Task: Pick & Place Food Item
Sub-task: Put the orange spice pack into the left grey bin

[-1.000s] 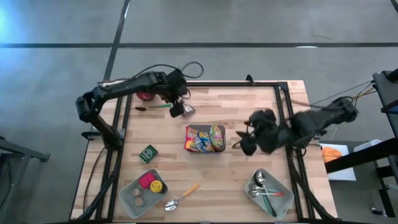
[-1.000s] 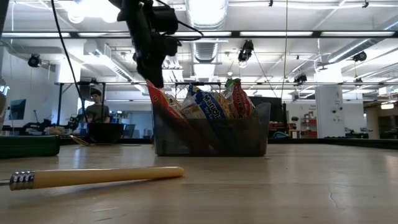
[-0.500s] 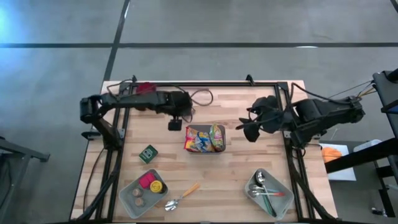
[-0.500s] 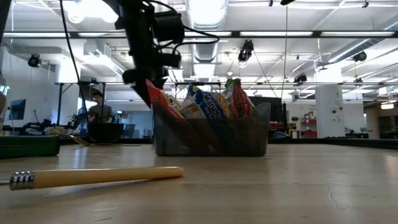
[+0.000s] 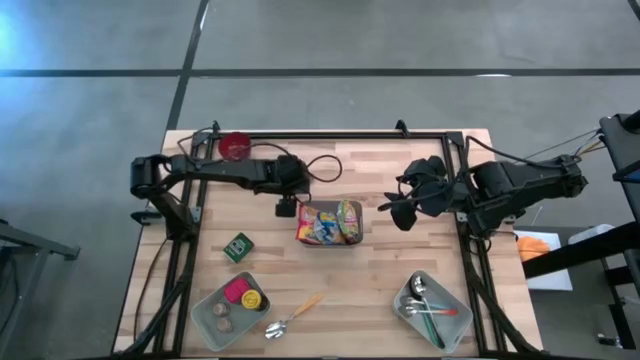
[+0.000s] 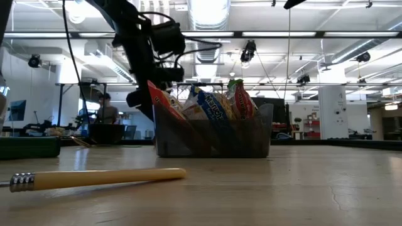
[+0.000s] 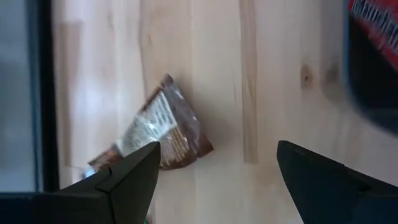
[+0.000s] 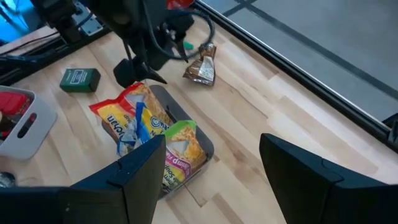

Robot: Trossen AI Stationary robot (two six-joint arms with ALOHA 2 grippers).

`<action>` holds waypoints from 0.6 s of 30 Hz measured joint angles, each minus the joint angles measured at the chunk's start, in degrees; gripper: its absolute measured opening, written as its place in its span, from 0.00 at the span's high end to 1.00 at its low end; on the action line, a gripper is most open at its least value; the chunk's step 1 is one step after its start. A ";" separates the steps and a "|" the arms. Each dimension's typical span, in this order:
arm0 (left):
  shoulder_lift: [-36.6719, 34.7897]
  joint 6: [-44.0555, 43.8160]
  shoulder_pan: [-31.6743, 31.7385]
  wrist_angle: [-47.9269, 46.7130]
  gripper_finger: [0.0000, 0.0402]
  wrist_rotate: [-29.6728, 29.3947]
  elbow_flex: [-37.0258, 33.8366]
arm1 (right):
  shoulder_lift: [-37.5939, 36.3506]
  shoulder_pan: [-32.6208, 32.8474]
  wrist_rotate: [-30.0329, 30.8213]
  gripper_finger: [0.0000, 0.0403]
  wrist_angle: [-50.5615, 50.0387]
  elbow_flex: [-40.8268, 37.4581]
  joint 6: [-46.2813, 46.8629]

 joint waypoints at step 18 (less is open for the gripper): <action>9.87 -0.20 1.43 6.96 0.20 -7.15 0.09 | 0.02 0.42 -2.49 0.37 0.20 0.00 0.17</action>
